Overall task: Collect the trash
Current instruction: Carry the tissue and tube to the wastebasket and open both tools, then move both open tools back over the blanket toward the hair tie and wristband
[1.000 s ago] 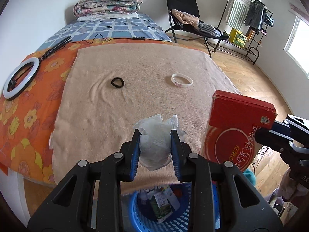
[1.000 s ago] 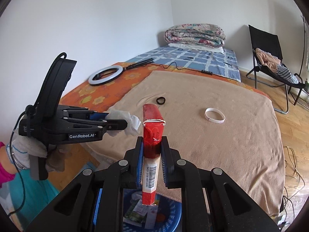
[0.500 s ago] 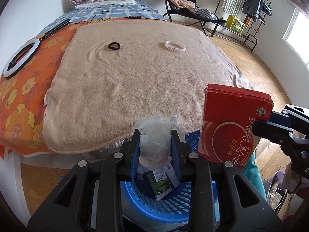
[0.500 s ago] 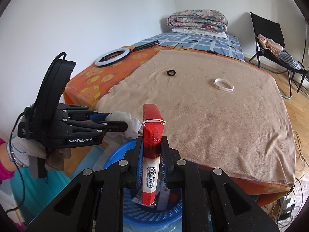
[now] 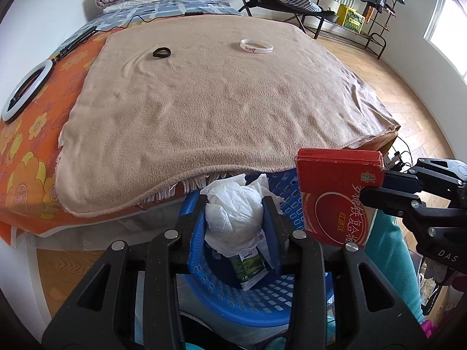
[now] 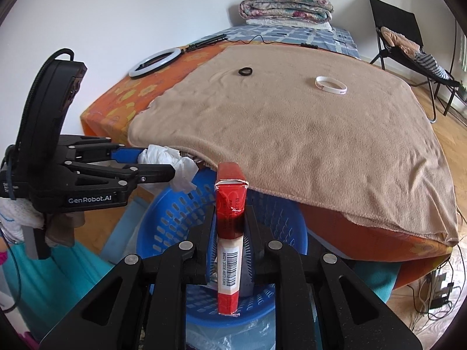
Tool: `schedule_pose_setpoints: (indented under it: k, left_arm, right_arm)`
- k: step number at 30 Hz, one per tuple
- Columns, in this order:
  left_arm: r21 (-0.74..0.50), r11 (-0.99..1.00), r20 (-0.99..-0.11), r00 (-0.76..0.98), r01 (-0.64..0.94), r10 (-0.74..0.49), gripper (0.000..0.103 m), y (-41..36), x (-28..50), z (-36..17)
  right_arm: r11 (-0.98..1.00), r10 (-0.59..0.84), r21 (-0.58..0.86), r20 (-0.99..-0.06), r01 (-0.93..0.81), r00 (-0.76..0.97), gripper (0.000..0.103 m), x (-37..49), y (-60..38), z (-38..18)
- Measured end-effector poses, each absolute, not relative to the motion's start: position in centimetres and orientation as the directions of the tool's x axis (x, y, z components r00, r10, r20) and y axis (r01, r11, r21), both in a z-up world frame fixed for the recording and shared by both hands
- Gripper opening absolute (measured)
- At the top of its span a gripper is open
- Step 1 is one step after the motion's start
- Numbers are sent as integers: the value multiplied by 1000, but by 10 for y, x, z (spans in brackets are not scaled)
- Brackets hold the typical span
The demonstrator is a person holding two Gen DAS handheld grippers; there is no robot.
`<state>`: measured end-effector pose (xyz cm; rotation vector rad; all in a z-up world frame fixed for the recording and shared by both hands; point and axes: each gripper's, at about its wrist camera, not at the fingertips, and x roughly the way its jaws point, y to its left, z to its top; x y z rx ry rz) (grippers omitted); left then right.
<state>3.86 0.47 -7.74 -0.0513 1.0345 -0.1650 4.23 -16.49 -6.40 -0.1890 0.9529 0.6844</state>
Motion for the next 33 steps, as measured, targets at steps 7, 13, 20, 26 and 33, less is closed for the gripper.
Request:
schedule_pose_setpoints:
  k: [7,13,20,26,33]
  left_arm:
    - [-91,988,-850,507,124,-142,57,0,37,-77]
    - [-72,990,-844,523,118,-123,70,0,37,-75]
    - [-60,993,-836,538,101,-105,79,2,38,-72]
    - [-52,995,-837,540,90,-93,80,3,40,-72]
    - [-53,996,-836,542,75,-85,80,7,44,-72]
  right_arm:
    - [793,414,121,-826,-598,382,34,41,-166,-74]
    - [804,404,120,-828,-582,388,53,41,-170,-74]
    - [826,371,96,-836,-556,405,71,43,-174,-73]
    - [852,308,50,-852,-521,422,72,49,-173,-71]
    - [870,231,-37,-851,-492,471,78,54,-173,-66]
